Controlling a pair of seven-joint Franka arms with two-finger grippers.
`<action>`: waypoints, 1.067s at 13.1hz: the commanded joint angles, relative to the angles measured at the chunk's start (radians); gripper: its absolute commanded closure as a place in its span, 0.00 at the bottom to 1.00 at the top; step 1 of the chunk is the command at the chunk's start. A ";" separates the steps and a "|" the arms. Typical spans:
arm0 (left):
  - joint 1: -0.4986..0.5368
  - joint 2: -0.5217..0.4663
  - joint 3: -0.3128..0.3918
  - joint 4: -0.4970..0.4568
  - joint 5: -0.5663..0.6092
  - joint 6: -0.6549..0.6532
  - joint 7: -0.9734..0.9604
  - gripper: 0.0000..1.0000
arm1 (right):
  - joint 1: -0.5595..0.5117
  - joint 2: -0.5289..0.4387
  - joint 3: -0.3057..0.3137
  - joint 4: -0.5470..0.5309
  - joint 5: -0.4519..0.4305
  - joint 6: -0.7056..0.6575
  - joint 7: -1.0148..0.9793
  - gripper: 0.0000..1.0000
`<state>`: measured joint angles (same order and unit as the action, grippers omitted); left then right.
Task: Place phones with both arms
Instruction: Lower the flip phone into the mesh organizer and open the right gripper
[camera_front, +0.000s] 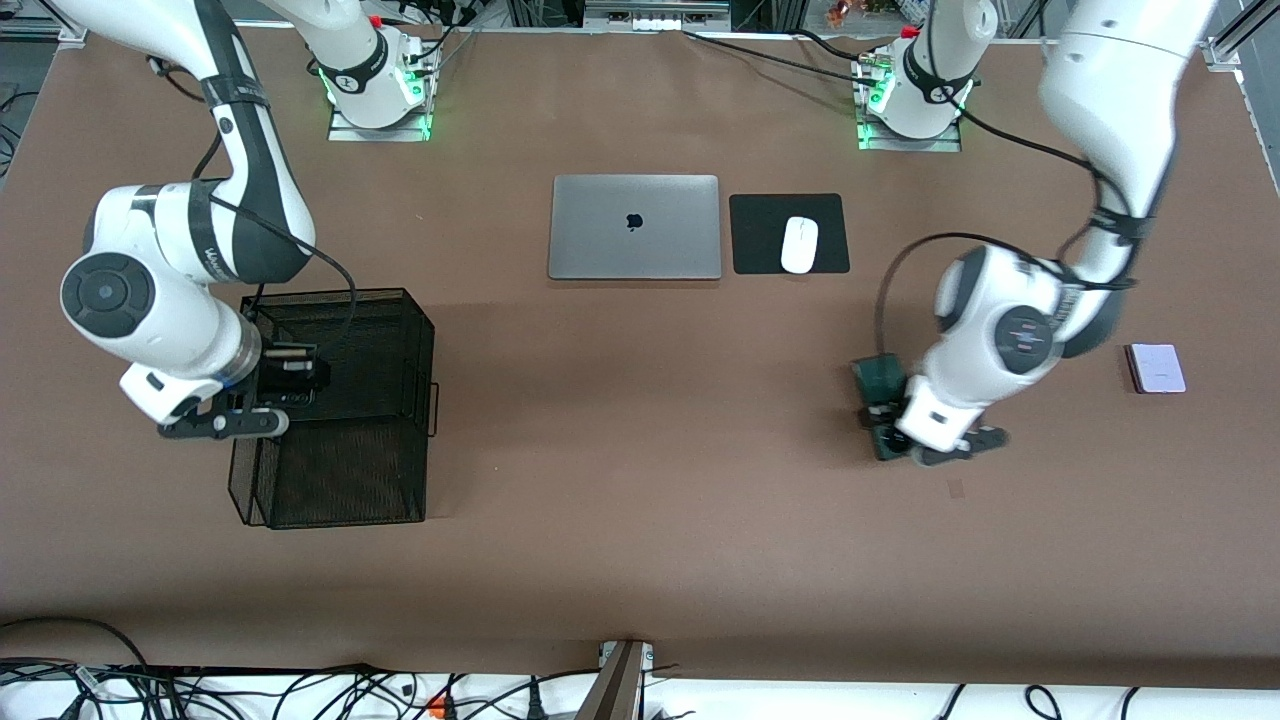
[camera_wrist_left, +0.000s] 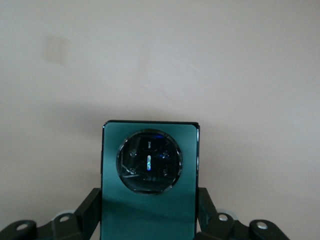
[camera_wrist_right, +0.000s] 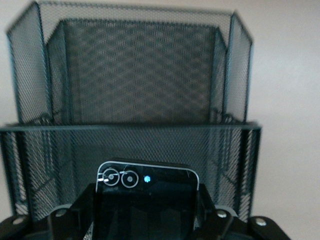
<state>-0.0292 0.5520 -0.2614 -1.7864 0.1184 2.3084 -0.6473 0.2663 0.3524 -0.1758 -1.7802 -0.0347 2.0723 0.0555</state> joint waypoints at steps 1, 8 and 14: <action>-0.131 0.058 0.014 0.128 0.029 -0.078 -0.176 1.00 | 0.008 -0.061 -0.031 -0.113 0.044 0.060 -0.037 0.92; -0.446 0.267 0.066 0.439 0.030 -0.075 -0.315 1.00 | 0.007 -0.055 -0.062 -0.156 0.073 0.064 -0.088 0.89; -0.753 0.442 0.238 0.653 0.052 -0.075 -0.333 1.00 | -0.009 -0.024 -0.063 -0.153 0.078 0.064 -0.088 0.75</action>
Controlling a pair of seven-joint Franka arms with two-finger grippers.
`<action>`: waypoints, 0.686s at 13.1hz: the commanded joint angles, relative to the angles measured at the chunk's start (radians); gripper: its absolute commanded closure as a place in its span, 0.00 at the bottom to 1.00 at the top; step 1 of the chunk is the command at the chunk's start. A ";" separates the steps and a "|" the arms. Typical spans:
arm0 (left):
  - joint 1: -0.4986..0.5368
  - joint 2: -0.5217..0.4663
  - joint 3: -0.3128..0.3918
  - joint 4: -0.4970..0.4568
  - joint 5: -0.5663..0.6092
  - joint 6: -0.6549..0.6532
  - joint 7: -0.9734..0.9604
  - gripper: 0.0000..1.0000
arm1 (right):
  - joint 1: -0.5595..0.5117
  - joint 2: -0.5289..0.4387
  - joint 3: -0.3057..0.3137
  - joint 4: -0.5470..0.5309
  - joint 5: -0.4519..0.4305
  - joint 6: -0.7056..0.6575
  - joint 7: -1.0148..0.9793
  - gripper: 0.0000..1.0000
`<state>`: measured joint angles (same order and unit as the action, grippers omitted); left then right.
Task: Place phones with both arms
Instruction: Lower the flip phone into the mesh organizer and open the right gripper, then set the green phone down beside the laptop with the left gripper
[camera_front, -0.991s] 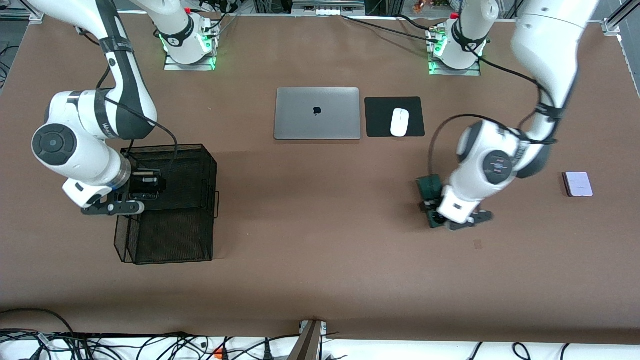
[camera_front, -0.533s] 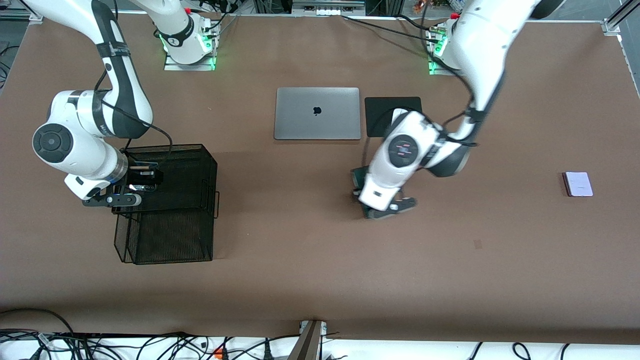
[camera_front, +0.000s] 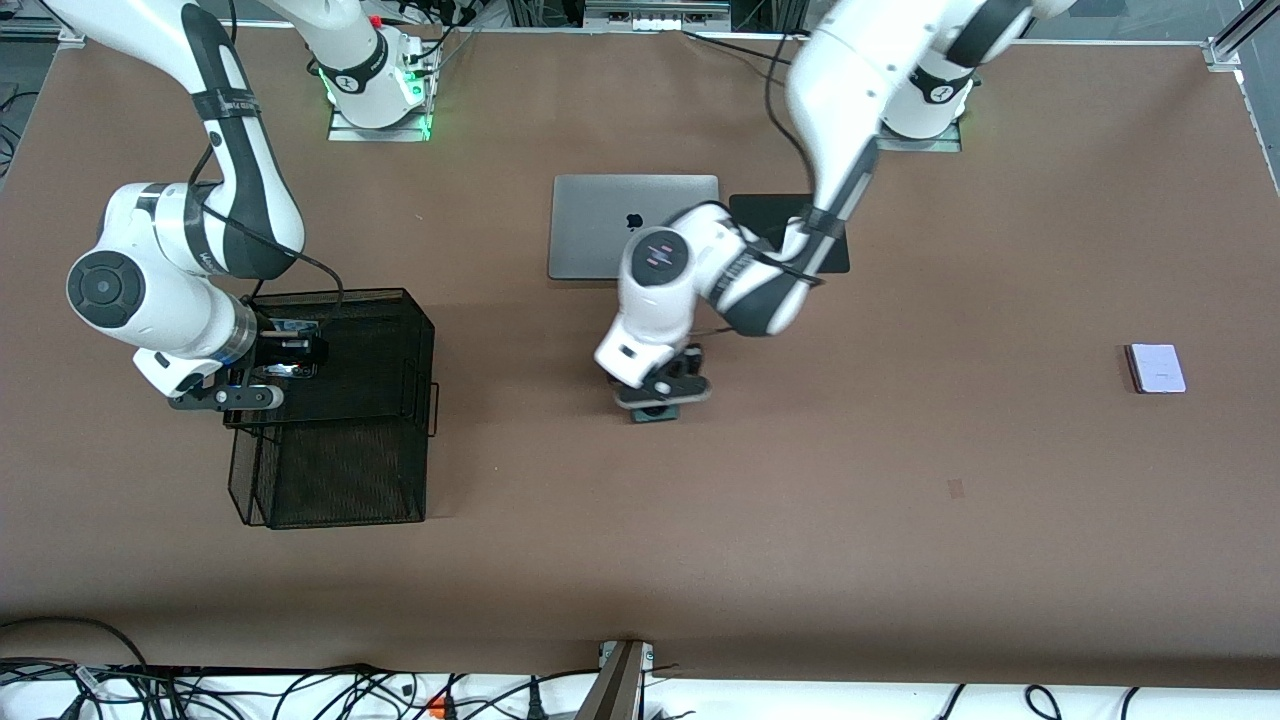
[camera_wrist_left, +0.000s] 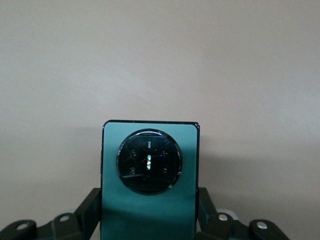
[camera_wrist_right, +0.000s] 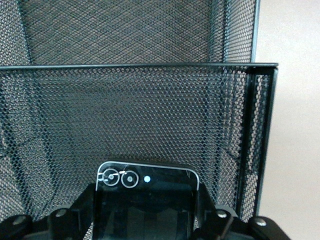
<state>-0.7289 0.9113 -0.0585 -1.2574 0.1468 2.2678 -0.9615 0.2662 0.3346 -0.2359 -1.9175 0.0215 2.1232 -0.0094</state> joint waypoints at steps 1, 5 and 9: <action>-0.069 0.095 0.035 0.127 0.025 -0.028 -0.028 1.00 | -0.008 -0.005 -0.003 -0.012 0.023 0.015 -0.021 0.64; -0.107 0.155 0.057 0.203 0.025 -0.025 -0.033 1.00 | -0.018 0.004 -0.003 -0.006 0.049 0.017 -0.023 0.18; -0.121 0.166 0.063 0.213 0.028 -0.025 -0.074 0.37 | -0.018 0.004 -0.003 0.011 0.049 0.017 -0.021 0.00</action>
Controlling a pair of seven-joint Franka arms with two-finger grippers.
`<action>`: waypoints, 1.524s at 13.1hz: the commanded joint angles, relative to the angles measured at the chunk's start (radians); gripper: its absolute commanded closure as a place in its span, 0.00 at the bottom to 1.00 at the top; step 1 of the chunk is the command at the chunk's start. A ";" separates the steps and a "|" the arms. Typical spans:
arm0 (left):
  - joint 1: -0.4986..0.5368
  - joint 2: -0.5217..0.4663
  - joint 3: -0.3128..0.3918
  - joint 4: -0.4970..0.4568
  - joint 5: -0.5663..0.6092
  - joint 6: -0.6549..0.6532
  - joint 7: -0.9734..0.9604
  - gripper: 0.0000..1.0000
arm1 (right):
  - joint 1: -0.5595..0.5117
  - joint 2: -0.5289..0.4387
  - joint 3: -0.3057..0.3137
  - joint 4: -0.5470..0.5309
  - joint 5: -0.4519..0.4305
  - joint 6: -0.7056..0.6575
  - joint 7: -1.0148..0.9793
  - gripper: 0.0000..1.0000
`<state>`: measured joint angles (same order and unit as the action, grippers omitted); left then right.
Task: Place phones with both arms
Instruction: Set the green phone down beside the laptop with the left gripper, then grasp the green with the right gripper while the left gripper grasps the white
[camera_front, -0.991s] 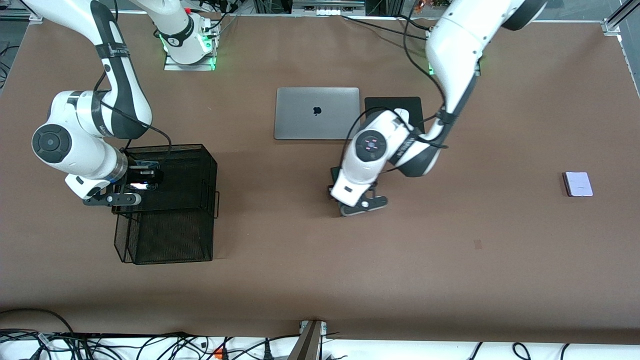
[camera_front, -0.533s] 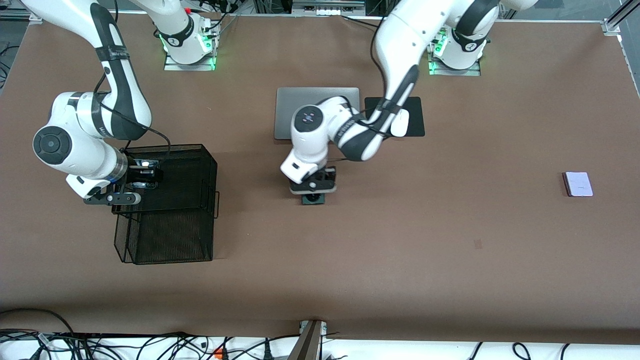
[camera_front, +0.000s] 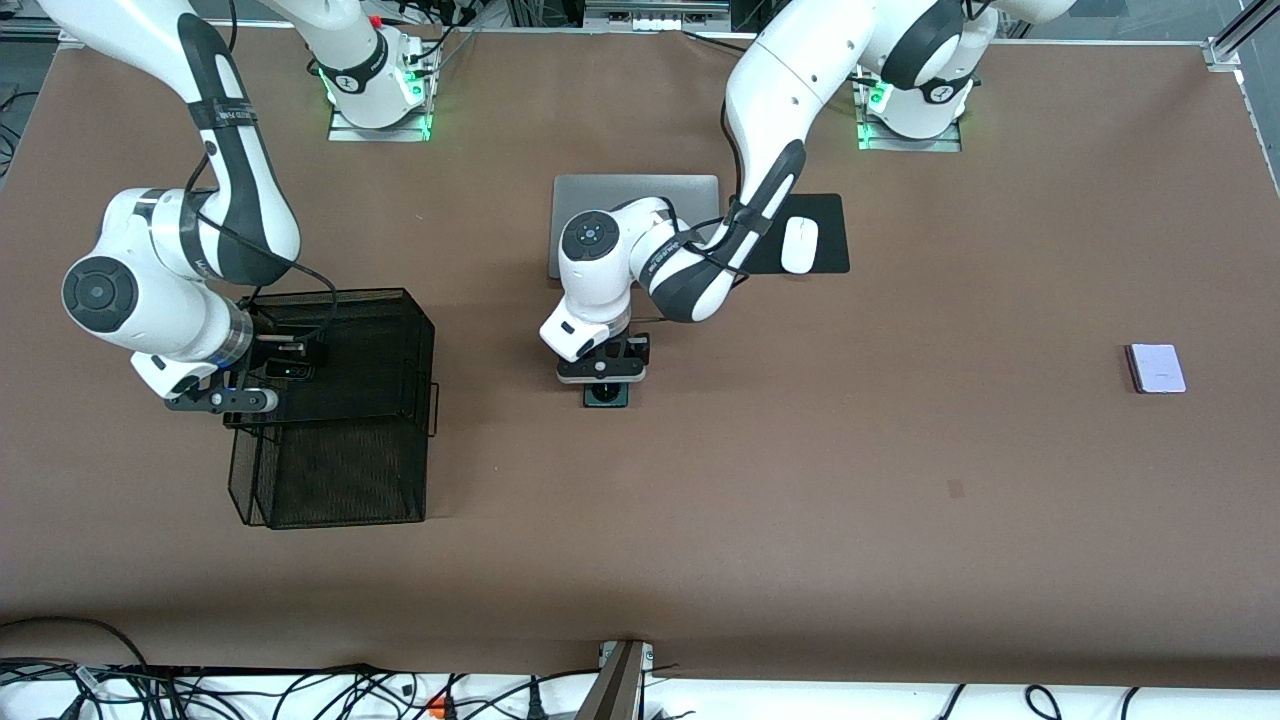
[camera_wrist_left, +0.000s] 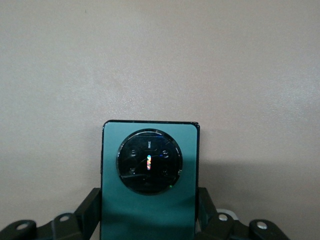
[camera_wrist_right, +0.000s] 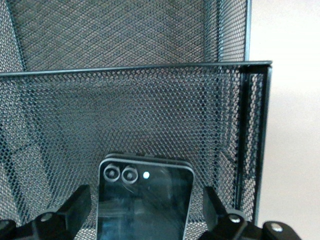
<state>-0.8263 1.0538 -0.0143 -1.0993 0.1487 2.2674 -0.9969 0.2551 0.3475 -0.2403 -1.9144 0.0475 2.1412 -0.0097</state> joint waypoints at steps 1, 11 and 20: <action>-0.023 0.025 0.020 0.055 0.028 -0.025 -0.038 0.06 | -0.005 -0.010 0.002 0.020 0.023 -0.003 -0.019 0.00; 0.067 -0.211 0.054 -0.150 0.020 -0.110 -0.020 0.00 | 0.016 0.031 0.021 0.394 0.072 -0.283 0.017 0.01; 0.478 -0.595 0.051 -0.646 0.045 -0.124 0.549 0.00 | 0.301 0.281 0.219 0.588 0.064 -0.120 0.673 0.01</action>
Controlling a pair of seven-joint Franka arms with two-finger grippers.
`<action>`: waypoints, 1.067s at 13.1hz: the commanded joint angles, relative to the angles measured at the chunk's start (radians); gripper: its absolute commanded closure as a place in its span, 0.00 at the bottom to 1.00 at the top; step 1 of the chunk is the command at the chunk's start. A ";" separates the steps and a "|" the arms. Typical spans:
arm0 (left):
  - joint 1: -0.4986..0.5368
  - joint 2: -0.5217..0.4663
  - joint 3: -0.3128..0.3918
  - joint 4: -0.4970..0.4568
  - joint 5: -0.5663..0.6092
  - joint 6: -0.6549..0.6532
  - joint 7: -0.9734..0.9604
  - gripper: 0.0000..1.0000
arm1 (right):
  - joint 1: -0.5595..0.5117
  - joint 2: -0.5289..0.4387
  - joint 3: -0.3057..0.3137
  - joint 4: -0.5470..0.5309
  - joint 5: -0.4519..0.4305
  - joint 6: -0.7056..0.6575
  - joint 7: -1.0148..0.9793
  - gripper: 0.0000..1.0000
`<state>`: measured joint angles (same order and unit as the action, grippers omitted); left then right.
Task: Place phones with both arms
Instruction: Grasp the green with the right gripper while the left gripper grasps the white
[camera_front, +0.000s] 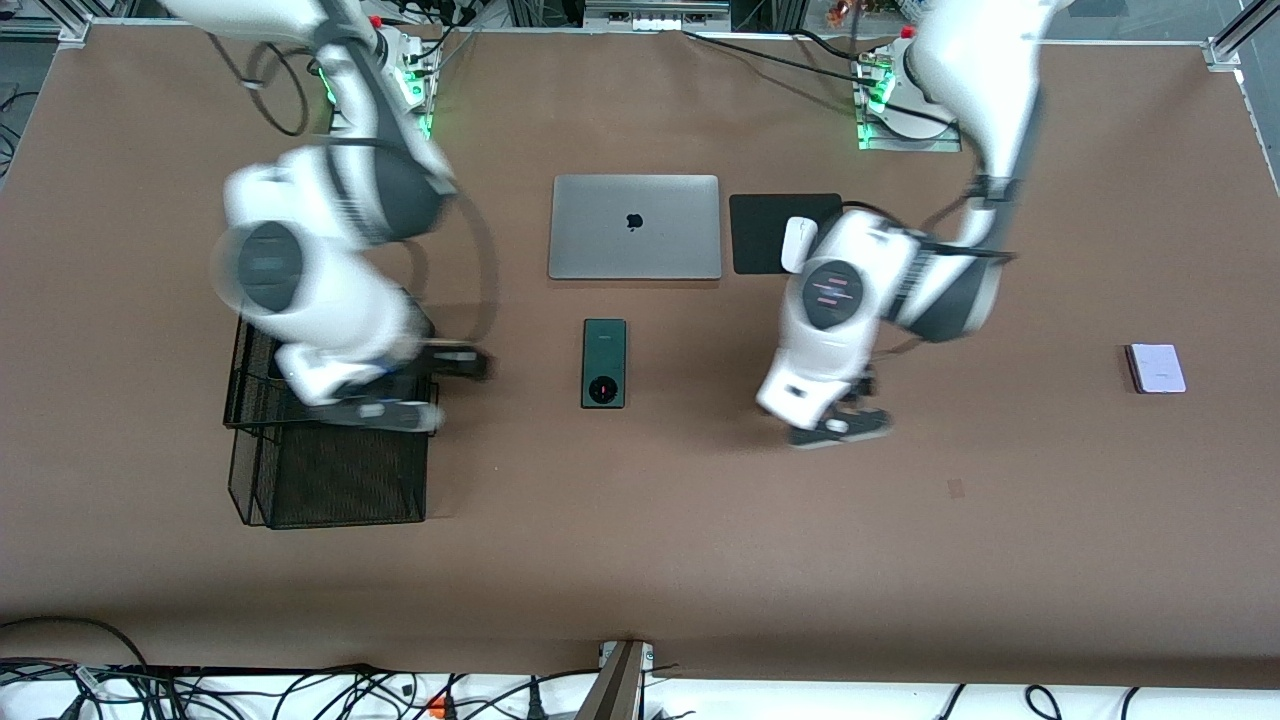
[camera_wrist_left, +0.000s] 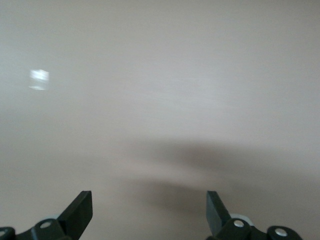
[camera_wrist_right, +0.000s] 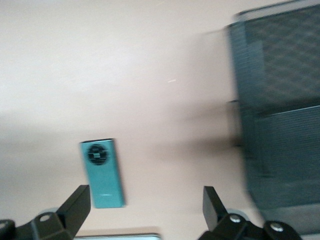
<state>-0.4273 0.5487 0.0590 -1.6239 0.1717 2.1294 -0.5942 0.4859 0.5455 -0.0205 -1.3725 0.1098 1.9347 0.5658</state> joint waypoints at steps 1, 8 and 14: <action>0.137 -0.116 -0.022 -0.149 0.022 0.015 0.259 0.00 | 0.112 0.121 -0.001 0.044 0.002 0.152 0.146 0.01; 0.546 -0.167 -0.031 -0.192 0.009 0.090 0.932 0.00 | 0.212 0.277 -0.001 0.003 -0.074 0.273 0.112 0.00; 0.794 -0.125 -0.034 -0.243 -0.060 0.294 1.247 0.00 | 0.230 0.291 -0.001 -0.036 -0.140 0.282 0.112 0.00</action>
<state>0.3158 0.4252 0.0468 -1.8255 0.1502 2.3599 0.5868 0.7089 0.8488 -0.0167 -1.3815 0.0144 2.2089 0.6859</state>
